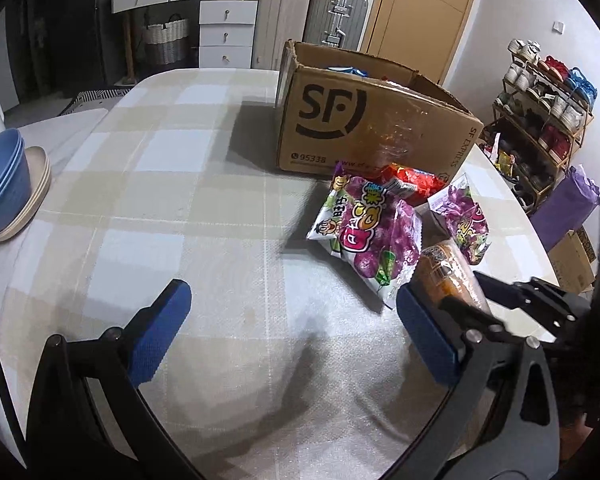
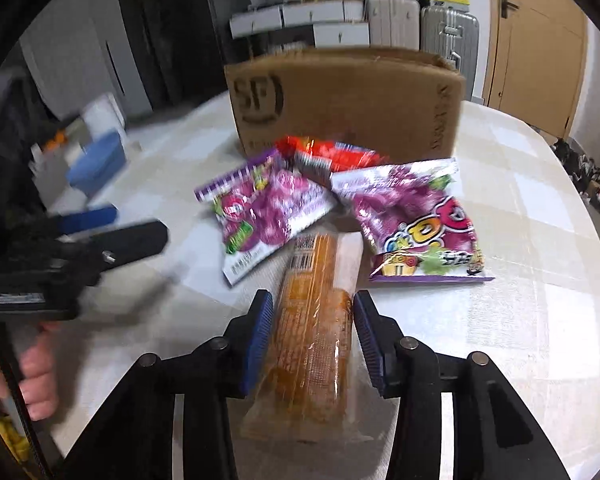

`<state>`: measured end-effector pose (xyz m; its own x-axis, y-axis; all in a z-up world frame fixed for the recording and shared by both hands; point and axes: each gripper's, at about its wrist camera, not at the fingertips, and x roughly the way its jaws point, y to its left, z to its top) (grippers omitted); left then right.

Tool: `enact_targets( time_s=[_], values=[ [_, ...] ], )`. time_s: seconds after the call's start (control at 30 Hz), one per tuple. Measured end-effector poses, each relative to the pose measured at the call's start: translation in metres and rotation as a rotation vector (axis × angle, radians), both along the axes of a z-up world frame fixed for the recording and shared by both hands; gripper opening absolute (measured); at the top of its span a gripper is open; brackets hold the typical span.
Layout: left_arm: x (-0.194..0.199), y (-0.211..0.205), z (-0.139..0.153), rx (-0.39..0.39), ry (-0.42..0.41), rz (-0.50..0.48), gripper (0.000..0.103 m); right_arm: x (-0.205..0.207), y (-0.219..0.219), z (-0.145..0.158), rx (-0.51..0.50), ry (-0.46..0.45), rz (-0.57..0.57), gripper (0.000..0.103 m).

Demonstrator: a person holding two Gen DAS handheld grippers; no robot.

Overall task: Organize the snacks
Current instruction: 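Grasp the orange bread stick pack with the right gripper while the left grasps a purple grape candy bag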

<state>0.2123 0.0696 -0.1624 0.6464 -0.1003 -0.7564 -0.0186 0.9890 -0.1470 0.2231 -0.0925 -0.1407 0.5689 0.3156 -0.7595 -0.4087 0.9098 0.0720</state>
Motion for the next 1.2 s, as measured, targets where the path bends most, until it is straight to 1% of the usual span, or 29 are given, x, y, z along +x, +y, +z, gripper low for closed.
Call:
enact_targets(
  time_s=[0.03,0.07,0.17,0.23,0.27,0.3,0.37,0.43,0.53,0.63,0.67,0.83,0.87,0.9,0.97,1.03,1.1,1.13,1.17,1.2],
  values=[
    [0.001,0.001,-0.001,0.0,0.004,0.002,0.103,0.0,0.003,-0.002,-0.023,-0.002,0.0,0.04],
    [0.001,0.002,-0.001,-0.002,0.005,0.004,0.103,0.0,0.004,-0.003,-0.023,-0.004,-0.001,0.039],
    [0.005,0.003,-0.004,0.0,0.013,0.005,0.103,-0.005,-0.003,-0.003,0.008,-0.008,0.001,0.037],
    [0.008,0.003,-0.006,0.003,0.021,0.0,0.103,-0.007,-0.011,-0.003,0.078,0.001,0.002,0.037],
    [0.01,0.003,-0.006,0.004,0.025,-0.003,0.103,-0.009,-0.021,-0.003,0.164,0.023,0.004,0.037],
    [0.012,0.002,-0.006,0.001,0.027,-0.007,0.103,-0.011,-0.028,-0.004,0.201,0.031,-0.004,0.037],
    [0.016,0.001,-0.006,-0.013,0.034,-0.015,0.103,-0.015,-0.044,-0.004,0.311,0.062,0.004,0.036],
    [0.02,0.0,-0.005,-0.037,0.039,-0.02,0.103,-0.02,-0.057,-0.002,0.368,0.065,-0.012,0.036],
    [0.027,-0.005,-0.001,-0.056,0.033,-0.028,0.103,-0.027,-0.07,0.0,0.405,0.056,-0.025,0.036],
    [0.04,-0.014,0.0,-0.066,0.048,-0.051,0.103,-0.03,-0.083,0.0,0.464,0.047,-0.03,0.036],
    [0.047,-0.018,-0.001,-0.056,0.056,-0.056,0.103,-0.032,-0.084,0.0,0.475,0.046,-0.031,0.036],
    [0.079,-0.032,-0.012,-0.068,0.121,-0.089,0.103,-0.038,-0.092,-0.001,0.523,0.036,-0.019,0.036],
    [0.084,-0.033,-0.016,-0.065,0.14,-0.082,0.1,-0.037,-0.093,-0.002,0.532,0.038,-0.015,0.036],
    [0.087,-0.031,-0.019,-0.057,0.148,-0.051,0.099,-0.038,-0.095,-0.002,0.548,0.038,-0.011,0.036],
    [0.091,-0.028,-0.025,-0.106,0.16,-0.021,0.097,-0.037,-0.094,-0.003,0.568,0.044,-0.01,0.036],
    [0.091,-0.032,-0.022,-0.114,0.15,-0.036,0.087,-0.035,-0.096,-0.005,0.588,0.052,-0.015,0.036],
    [0.09,-0.039,-0.02,-0.09,0.141,-0.053,0.078,-0.032,-0.096,-0.006,0.595,0.057,-0.01,0.036],
    [0.089,-0.042,-0.019,-0.094,0.138,-0.067,0.063,-0.032,-0.095,-0.006,0.595,0.057,-0.006,0.036],
    [0.088,-0.045,-0.017,-0.123,0.136,-0.093,0.046,-0.033,-0.095,-0.005,0.596,0.054,-0.001,0.036],
    [0.087,-0.048,-0.016,-0.128,0.143,-0.099,0.046,-0.032,-0.095,-0.005,0.598,0.054,0.0,0.036]
  ],
)
